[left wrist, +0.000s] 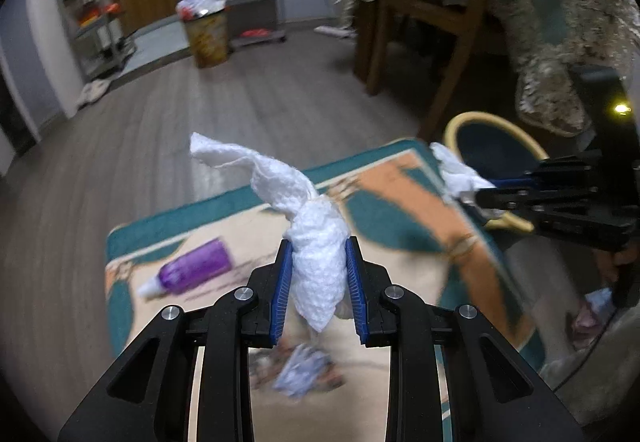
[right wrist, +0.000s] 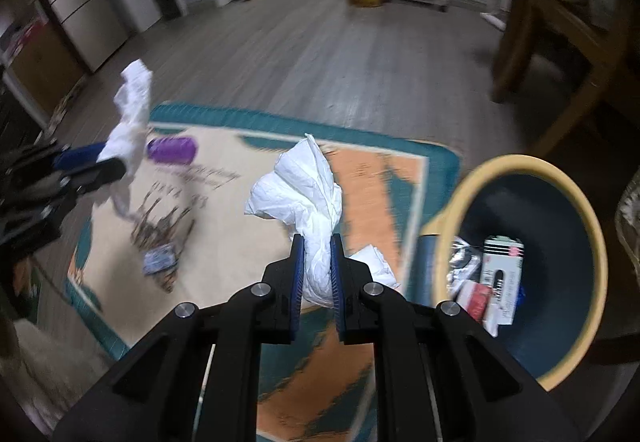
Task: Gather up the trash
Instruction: 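Carry both tissues over the bin and open both grippers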
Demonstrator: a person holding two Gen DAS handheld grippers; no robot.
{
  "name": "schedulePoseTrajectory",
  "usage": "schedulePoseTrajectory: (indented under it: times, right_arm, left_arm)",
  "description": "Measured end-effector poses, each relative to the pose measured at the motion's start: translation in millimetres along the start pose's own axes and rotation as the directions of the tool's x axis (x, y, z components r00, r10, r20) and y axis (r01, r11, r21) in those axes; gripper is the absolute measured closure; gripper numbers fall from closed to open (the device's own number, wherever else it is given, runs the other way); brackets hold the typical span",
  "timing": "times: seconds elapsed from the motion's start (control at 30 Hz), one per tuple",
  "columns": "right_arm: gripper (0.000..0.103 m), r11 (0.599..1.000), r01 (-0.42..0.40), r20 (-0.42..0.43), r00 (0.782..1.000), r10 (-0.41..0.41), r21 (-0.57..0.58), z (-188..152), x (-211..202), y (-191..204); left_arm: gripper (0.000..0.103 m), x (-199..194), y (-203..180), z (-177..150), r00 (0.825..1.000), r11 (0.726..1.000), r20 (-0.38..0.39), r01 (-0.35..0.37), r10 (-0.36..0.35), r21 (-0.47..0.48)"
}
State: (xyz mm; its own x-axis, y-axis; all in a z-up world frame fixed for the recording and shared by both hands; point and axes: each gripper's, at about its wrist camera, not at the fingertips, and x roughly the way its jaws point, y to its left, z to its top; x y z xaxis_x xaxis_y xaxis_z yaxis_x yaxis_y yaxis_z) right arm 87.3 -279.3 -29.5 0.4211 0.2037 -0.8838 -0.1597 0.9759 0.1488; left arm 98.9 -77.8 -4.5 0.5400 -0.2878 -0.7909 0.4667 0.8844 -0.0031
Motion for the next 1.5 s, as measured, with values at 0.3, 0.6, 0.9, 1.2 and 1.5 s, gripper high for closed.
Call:
schedulePoseTrajectory:
  times: [0.3,0.6,0.9,1.2,1.5]
  right_arm:
    - [0.091,0.995,0.026,0.03,0.999,-0.029,0.091,-8,-18,-53]
    - [0.091,0.975,0.072,0.047,0.995,-0.084,0.209,-23,-37,-112]
    - [0.091,0.941,0.122,0.037,0.989,-0.14,0.316,-37,-42,-158]
    - [0.091,0.916,0.14,0.003,0.988,-0.152,0.376,-47,-38,-176]
    - [0.091,0.895,0.109,-0.005,0.993,-0.118,0.432,-52,-33,-185]
  left_arm:
    - [0.075,22,-49,24,0.998,0.997,0.005,0.06,-0.061,0.042]
    - [0.074,51,-108,41,0.991,0.986,-0.018,0.131,-0.129,0.107]
    - [0.074,77,-164,49,0.978,0.966,-0.032,0.209,-0.207,0.15]
    - [0.074,103,-189,50,0.965,0.958,-0.058,0.26,-0.255,0.125]
    - [0.074,121,-201,46,0.956,0.949,-0.086,0.29,-0.281,0.125]
